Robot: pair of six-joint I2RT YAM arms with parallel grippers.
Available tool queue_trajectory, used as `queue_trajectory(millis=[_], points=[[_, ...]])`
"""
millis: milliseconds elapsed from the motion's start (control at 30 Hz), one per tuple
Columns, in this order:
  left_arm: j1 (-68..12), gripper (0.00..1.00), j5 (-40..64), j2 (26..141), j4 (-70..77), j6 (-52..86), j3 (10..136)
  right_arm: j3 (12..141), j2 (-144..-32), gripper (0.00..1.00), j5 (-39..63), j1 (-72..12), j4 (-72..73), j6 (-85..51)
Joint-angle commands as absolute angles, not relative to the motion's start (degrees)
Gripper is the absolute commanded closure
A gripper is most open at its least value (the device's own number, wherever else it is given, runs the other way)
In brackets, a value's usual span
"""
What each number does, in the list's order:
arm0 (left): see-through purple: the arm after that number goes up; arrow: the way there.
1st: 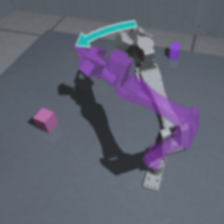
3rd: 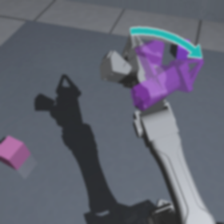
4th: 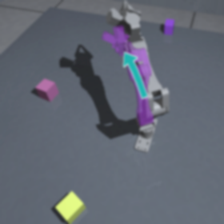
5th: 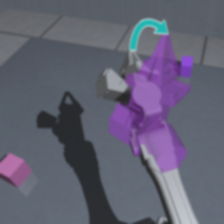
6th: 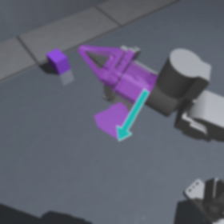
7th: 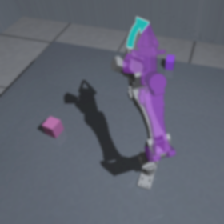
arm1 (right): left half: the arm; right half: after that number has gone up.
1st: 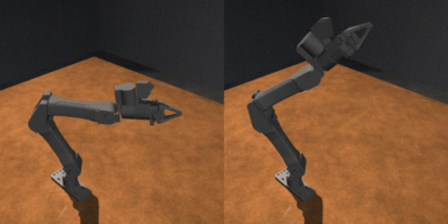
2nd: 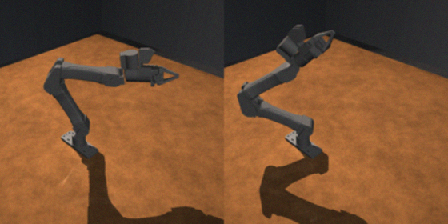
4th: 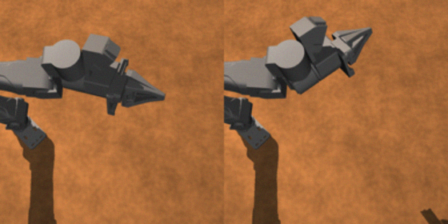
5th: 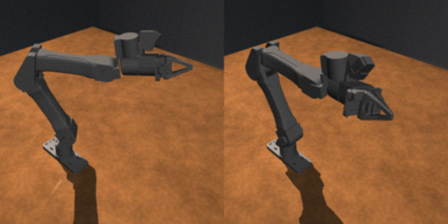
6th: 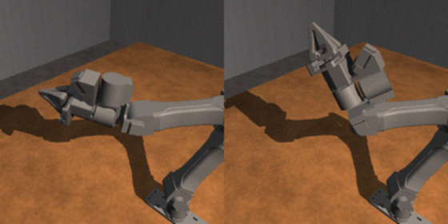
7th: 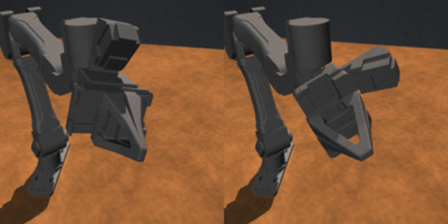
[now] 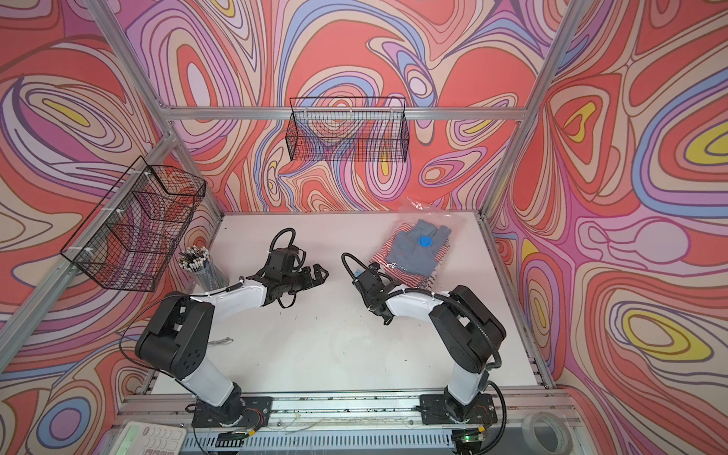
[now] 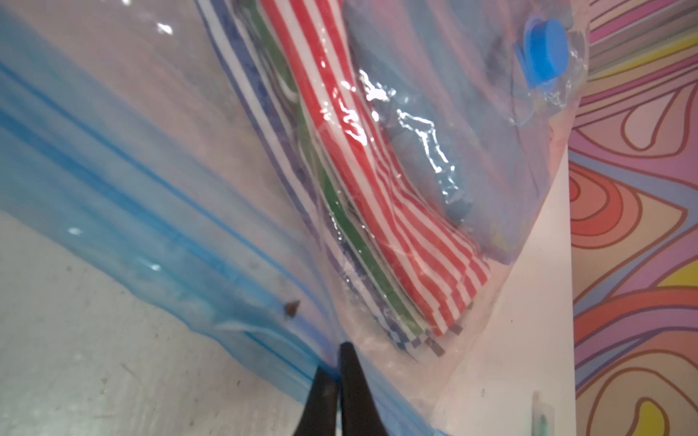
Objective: Take the tank top out of the vacuum bag
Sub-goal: Open the vacuum bag at the center of the board.
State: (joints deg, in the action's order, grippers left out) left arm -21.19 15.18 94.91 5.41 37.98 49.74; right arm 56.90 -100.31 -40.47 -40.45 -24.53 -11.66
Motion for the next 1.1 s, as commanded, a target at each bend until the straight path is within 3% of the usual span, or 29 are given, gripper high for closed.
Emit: queue_trajectory(millis=[0,133,433,667,1067], points=[[-21.38,0.00,15.42,93.89,5.76,38.07,48.63,59.09,-100.55,1.00,-40.94,-40.69,-23.83,-12.80],[-21.36,0.00,15.03,93.52,5.75,37.90,48.00,60.45,-100.12,1.00,-35.99,-40.78,-23.90,-13.53],[-21.38,0.00,13.75,89.37,8.78,38.00,43.77,66.61,-99.05,1.00,-12.53,-41.22,-20.11,-18.61],[-21.36,0.01,14.02,85.74,12.84,37.77,39.29,76.96,-105.40,1.00,-6.02,-41.84,-20.13,-21.89],[-22.62,0.22,25.88,91.49,43.36,50.80,34.62,81.03,-106.60,1.00,0.41,-41.84,-18.55,-25.36]])
